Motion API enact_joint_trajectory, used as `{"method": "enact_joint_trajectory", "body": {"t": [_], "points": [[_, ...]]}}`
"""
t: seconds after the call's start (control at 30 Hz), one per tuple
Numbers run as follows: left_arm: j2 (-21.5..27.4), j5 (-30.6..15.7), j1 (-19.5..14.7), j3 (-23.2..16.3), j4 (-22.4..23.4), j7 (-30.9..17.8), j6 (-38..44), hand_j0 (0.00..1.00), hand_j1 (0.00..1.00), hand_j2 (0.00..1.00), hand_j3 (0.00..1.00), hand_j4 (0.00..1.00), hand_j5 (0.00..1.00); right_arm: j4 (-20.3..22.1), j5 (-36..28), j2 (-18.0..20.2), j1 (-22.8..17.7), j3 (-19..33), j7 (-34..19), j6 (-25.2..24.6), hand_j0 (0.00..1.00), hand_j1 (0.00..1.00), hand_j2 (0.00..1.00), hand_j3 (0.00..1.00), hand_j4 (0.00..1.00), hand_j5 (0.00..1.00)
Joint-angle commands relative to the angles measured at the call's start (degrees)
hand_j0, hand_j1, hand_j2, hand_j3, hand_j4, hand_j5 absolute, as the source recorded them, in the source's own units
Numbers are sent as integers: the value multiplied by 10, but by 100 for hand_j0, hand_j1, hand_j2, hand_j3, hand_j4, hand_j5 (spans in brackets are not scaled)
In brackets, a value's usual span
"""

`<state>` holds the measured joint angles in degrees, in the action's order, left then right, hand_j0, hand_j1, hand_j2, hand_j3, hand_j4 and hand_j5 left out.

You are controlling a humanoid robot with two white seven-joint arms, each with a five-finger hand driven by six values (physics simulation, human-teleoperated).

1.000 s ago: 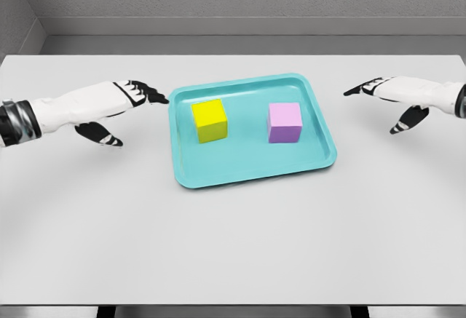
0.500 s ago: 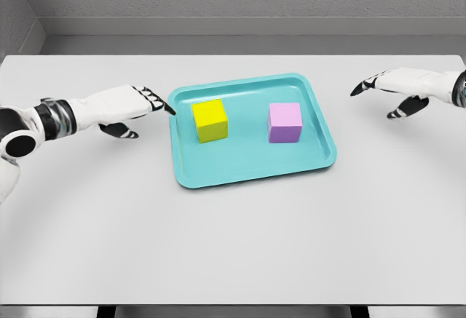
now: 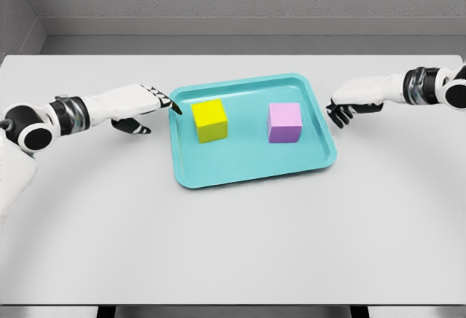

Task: Push two cubes

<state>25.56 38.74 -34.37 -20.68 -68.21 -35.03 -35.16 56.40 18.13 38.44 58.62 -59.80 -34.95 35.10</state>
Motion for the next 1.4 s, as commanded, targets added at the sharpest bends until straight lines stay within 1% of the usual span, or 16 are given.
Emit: {"method": "enact_joint_trajectory", "body": {"t": [0.0, 0.07, 0.1, 0.2, 0.27, 0.33, 0.37, 0.43, 0.6, 1.03, 1.37], "points": [[-3, -4, 0, 0, 6, 0, 2, 79, 79, 79, 79, 79, 79, -1, 6, -13, 1, -15, 0, -1, 13, 13, 13, 13, 13, 13], [-3, -4, -2, 0, 7, 0, 2, 79, 79, 79, 79, 79, 79, -5, 7, -16, 4, -20, 0, -1, 13, 13, 13, 13, 13, 13], [-2, -4, -3, 1, 7, 0, 2, 79, 79, 79, 79, 79, 79, -9, 11, -26, 4, -22, 0, -1, 13, 13, 13, 13, 13, 13], [-2, -3, -3, 1, 9, 0, 2, 80, 80, 80, 80, 80, 80, -16, 15, -39, 9, -30, 0, -1, 13, 13, 13, 13, 13, 13], [-3, -3, -4, 1, 15, 0, 2, 80, 80, 80, 80, 80, 80, -25, 15, -47, 17, -45, 0, -1, 13, 13, 13, 13, 13, 13], [-13, -2, -13, -2, 35, 0, 2, 80, 80, 80, 80, 80, 80, -26, 15, -49, 18, -47, 0, -1, 13, 13, 13, 13, 13, 13], [-14, -2, -14, -2, 36, 0, 2, 80, 80, 80, 80, 80, 80, -26, 16, -49, 18, -48, 0, -1, 13, 13, 13, 13, 13, 13], [-14, -2, -14, -3, 35, 0, 2, 80, 80, 80, 80, 80, 80, -28, 29, -50, 18, -48, 0, -1, 12, 12, 12, 12, 12, 12], [-13, -4, -14, -3, 34, 0, 2, 80, 80, 80, 80, 80, 80, -44, 31, -58, 25, -57, 0, -1, 12, 12, 12, 12, 12, 12], [-9, -6, -14, -3, 30, 0, 2, 80, 80, 80, 80, 80, 80, -38, 31, -58, 39, -59, 0, -1, 12, 12, 12, 12, 12, 12], [-16, -9, -13, -5, 16, 0, 2, 81, 81, 81, 81, 81, 81, -43, 31, -73, 40, -66, 0, -1, 12, 12, 12, 12, 12, 12]]}}
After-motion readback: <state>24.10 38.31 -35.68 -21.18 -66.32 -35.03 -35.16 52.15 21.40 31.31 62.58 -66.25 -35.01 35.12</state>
